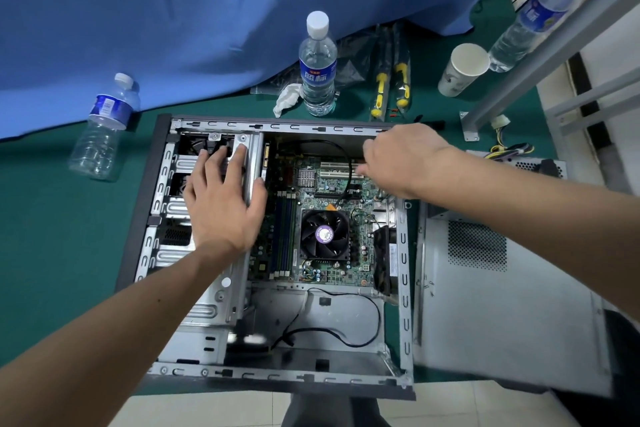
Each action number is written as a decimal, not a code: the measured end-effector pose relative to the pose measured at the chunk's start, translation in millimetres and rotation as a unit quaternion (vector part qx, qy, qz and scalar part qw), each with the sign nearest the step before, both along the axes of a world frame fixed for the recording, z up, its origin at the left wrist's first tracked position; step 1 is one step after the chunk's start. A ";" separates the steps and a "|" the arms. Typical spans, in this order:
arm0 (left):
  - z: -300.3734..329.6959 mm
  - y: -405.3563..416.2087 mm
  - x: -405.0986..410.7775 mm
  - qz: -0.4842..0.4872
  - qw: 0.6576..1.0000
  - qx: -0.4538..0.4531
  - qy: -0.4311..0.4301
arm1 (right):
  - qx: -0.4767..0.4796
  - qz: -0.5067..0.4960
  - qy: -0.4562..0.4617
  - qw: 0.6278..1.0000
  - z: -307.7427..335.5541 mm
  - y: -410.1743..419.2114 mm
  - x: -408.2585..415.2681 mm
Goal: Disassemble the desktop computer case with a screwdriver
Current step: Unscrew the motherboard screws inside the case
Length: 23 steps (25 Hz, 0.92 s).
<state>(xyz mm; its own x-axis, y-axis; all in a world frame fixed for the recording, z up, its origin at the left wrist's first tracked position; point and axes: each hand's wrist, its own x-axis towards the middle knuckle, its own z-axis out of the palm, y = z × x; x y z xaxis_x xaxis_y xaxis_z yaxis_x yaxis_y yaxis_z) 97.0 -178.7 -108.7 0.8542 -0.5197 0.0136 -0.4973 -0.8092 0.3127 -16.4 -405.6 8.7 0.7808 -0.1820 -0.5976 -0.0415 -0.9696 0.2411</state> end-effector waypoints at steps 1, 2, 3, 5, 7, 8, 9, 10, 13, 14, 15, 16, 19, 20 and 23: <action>0.0 -0.2 0.0 0.000 1.000 -0.001 0.001 | -0.003 0.027 -0.010 1.000 -2.1 0.9 -0.1; -0.1 -0.3 -0.1 -0.001 1.000 -0.001 0.002 | 0.003 0.056 -0.017 0.998 -2.8 0.8 -0.1; 0.1 -0.1 -0.2 -0.001 1.000 -0.001 0.002 | 0.020 0.080 -0.020 0.996 -2.8 -1.7 -0.5; 0.0 0.0 -0.1 -0.001 1.000 -0.005 0.001 | 0.083 0.102 -0.013 0.991 1.5 -13.4 -3.2; 0.1 0.4 -0.5 -0.002 1.000 -0.005 0.004 | 0.137 0.087 -0.010 0.987 4.9 -19.6 -8.6; 0.1 0.6 -0.3 -0.003 1.000 -0.005 0.005 | 0.130 0.066 -0.010 0.989 3.2 -17.8 -10.8; 0.1 0.2 0.1 -0.002 1.000 -0.005 0.004 | 0.103 0.036 -0.017 0.994 1.0 -14.6 -11.5; -0.3 0.7 0.1 -0.001 1.000 -0.005 0.002 | 0.061 0.005 -0.024 0.998 -2.0 -10.6 -9.7; -0.1 0.3 -0.5 -0.002 1.000 -0.007 0.002 | -0.015 0.020 -0.064 0.998 -5.8 -4.5 -1.0; 0.0 0.0 -0.5 -0.003 1.000 -0.008 0.004 | 0.001 0.048 -0.066 0.997 -6.4 -7.8 0.5; -0.3 0.0 -0.3 -0.002 1.000 -0.008 0.002 | 0.039 0.064 -0.055 0.996 -5.1 -13.0 0.7; -0.4 -0.1 -0.3 -0.001 1.000 -0.008 0.001 | 0.082 0.074 -0.035 0.993 -3.9 -18.1 -0.2; 0.9 -0.5 -1.1 -0.001 1.000 -0.007 0.002 | 0.116 0.045 -0.005 0.992 -0.2 -20.5 -4.2; 1.0 -0.7 -1.4 0.000 1.000 -0.007 0.003 | 0.083 0.031 -0.019 0.996 -3.0 -18.4 -4.5; 1.5 -0.3 -2.4 0.001 1.000 -0.001 0.007 | -0.019 0.005 -0.078 0.997 -4.6 -12.8 1.2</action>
<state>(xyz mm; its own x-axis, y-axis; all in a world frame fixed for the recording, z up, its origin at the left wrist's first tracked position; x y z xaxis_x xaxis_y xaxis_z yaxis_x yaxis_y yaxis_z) 94.6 -179.0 -107.2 0.8556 -0.5175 0.0031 -0.4909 -0.8097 0.3216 -15.2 -418.4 4.2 0.8661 -0.1933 -0.4609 -0.0710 -0.9604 0.2693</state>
